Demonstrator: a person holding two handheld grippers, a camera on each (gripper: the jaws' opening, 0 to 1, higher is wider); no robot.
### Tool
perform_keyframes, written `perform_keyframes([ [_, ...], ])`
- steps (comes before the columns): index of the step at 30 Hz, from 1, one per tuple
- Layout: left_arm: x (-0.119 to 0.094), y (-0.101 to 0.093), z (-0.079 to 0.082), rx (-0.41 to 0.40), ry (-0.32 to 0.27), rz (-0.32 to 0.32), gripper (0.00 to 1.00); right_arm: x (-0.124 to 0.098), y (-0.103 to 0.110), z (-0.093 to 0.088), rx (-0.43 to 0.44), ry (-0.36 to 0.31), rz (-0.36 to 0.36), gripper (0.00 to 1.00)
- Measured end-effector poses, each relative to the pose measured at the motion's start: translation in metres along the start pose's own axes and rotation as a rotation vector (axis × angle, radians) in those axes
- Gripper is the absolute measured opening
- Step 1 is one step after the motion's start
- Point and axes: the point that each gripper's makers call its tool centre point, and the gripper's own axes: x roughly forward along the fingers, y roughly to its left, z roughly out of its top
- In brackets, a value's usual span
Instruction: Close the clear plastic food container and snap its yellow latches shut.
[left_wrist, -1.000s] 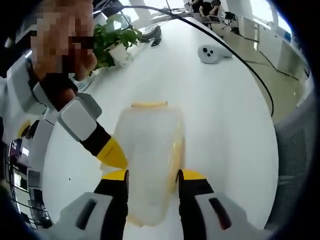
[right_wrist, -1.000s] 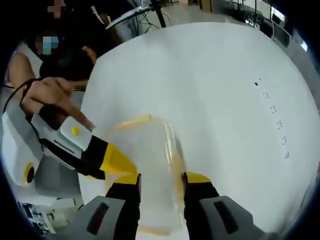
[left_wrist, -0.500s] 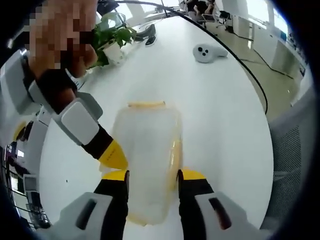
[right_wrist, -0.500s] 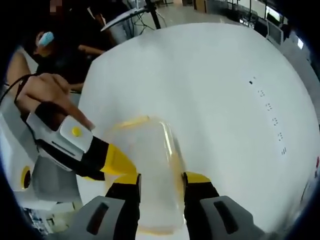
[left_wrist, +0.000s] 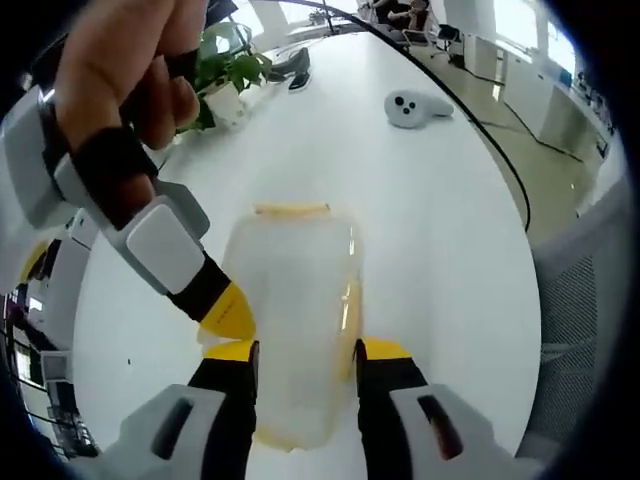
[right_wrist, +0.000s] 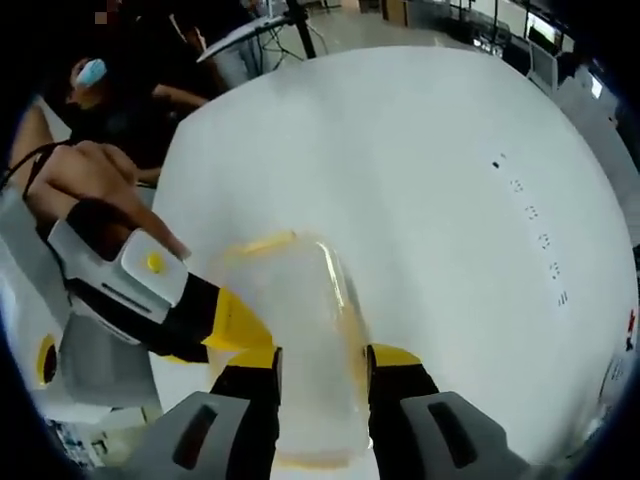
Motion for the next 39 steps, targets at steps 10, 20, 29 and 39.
perform_keyframes([
  [10, -0.0004, -0.0004, 0.0, -0.005, 0.005, -0.005, 0.39, -0.0009, 0.0, -0.0003, 0.009, -0.005, -0.02, 0.34],
  [20, -0.0007, -0.0012, -0.0001, 0.0, 0.011, -0.001, 0.39, -0.0011, 0.0004, -0.0008, 0.021, -0.008, -0.029, 0.33],
  [29, -0.0017, -0.0008, 0.0003, -0.005, 0.01, -0.008, 0.39, -0.0017, 0.0002, 0.0, 0.01, -0.002, -0.036, 0.34],
  [39, -0.0027, -0.0076, 0.0059, 0.0, -0.004, -0.04, 0.41, -0.0022, 0.0025, -0.0004, 0.009, 0.0, -0.037, 0.36],
])
